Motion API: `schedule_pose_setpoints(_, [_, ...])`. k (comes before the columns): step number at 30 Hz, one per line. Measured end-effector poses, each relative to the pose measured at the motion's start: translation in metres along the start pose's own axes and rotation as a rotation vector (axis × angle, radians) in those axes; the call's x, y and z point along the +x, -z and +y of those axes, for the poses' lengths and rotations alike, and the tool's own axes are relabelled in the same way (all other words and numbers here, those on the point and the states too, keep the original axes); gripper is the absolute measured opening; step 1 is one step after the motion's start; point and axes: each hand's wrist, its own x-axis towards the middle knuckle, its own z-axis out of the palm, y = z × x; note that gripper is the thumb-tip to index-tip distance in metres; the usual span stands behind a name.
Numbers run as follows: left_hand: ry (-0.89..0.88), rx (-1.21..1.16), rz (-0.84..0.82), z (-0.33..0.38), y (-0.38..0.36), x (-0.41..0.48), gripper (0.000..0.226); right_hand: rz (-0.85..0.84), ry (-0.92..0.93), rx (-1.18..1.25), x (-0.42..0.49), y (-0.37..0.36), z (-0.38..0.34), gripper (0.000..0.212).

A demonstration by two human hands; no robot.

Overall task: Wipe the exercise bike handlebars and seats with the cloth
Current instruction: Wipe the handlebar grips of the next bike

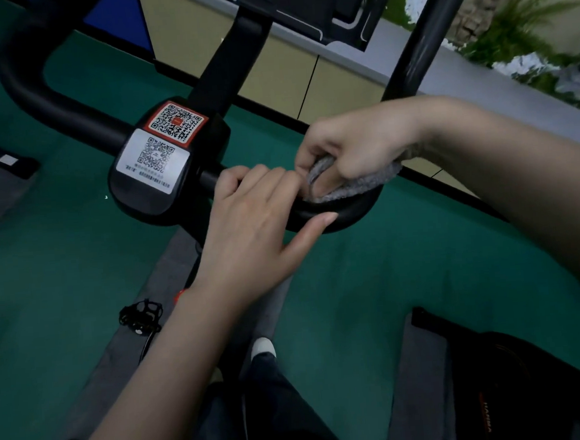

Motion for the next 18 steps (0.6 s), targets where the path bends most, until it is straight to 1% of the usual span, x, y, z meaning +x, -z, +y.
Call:
schedule_pose_setpoints(3, [0.015, 0.002, 0.001, 0.001, 0.000, 0.001, 0.042, 0.070, 0.046, -0.009, -0.002, -0.006, 0.001, 0.017])
schedule_pose_setpoints(5, [0.008, 0.009, 0.009, 0.000, -0.001, 0.001, 0.042, 0.098, 0.066, -0.119, -0.006, -0.006, 0.002, 0.019])
schedule_pose_setpoints(7, [0.002, 0.000, 0.020, 0.000, 0.000, 0.001, 0.039, 0.142, 0.058, -0.259, -0.012, -0.002, 0.006, 0.014])
schedule_pose_setpoints(10, [-0.005, 0.003, 0.015, -0.001, 0.000, 0.001, 0.038, 0.323, 0.028, -0.378, -0.024, 0.003, 0.016, 0.016])
schedule_pose_setpoints(12, [-0.008, 0.011, 0.009, -0.001, 0.000, 0.001, 0.038, 0.419, 0.055, -0.357, -0.030, -0.005, 0.019, 0.018])
schedule_pose_setpoints(15, [-0.014, 0.022, 0.002, -0.001, 0.000, 0.001, 0.037, 0.493, 0.138, -0.263, -0.034, -0.026, 0.022, 0.015])
schedule_pose_setpoints(16, [-0.016, 0.026, 0.004, -0.001, 0.000, 0.001, 0.037, 0.571, 0.149, -0.225, -0.035, -0.032, 0.027, 0.014])
schedule_pose_setpoints(18, [-0.017, 0.027, 0.013, 0.000, -0.001, 0.001, 0.036, 0.831, 0.130, -0.149, -0.034, -0.041, 0.039, 0.013])
